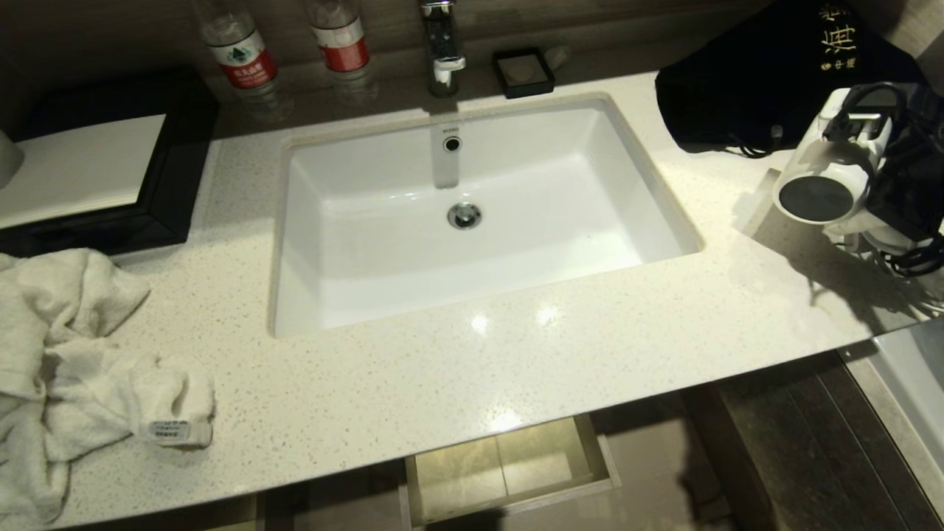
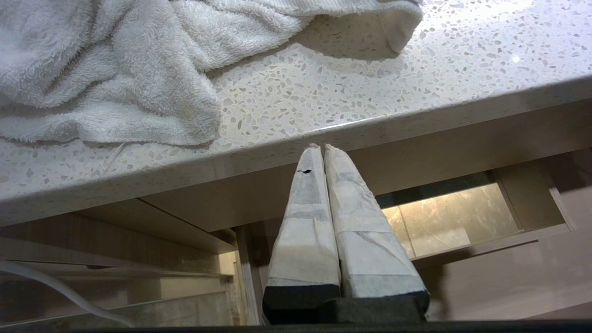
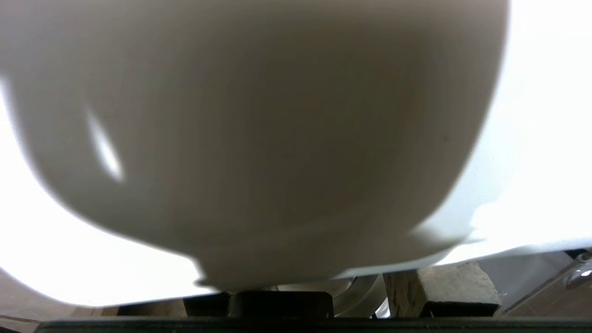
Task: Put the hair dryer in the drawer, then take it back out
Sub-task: Place it on the countertop
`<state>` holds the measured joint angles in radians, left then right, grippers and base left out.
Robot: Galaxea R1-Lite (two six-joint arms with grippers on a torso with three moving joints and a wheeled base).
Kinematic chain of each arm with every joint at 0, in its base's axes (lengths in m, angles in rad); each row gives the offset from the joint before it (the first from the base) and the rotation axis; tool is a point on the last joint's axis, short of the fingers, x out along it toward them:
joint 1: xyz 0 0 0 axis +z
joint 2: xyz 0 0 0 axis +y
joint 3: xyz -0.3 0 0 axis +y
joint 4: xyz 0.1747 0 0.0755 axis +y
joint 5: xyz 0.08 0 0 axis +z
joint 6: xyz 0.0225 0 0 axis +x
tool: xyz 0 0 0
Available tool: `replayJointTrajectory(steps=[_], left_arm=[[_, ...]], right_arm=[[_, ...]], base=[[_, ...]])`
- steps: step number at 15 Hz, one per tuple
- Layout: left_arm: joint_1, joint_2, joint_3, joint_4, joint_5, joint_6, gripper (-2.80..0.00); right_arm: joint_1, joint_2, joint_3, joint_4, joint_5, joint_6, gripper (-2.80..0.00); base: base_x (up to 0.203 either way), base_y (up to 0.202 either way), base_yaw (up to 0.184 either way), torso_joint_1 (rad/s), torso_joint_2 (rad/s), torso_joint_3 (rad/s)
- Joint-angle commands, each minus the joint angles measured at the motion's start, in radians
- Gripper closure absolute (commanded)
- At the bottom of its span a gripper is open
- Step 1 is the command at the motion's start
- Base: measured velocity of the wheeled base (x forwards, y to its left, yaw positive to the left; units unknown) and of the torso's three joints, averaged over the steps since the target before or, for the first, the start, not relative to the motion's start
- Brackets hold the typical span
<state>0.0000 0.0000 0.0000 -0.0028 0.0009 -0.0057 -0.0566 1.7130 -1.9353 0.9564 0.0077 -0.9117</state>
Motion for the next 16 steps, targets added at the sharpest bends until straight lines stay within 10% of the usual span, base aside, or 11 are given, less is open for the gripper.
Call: replayJointTrajectory(steps=[1,16], left_arm=[[0.0,0.0,0.0,0.0,0.001,0.0,0.0],[0.0,0.002,0.0,0.0,0.001,0.0,0.0]], right_arm=[[0.013,0.001,-0.001,0.007,0.001,0.009,0.0],[0.097,0.035,-0.002,-0.03,-0.084,0.24,0.0]], base=[[0.0,0.0,0.0,0.0,0.0,0.0],[0.0,0.0,0.0,0.0,0.0,0.0]])
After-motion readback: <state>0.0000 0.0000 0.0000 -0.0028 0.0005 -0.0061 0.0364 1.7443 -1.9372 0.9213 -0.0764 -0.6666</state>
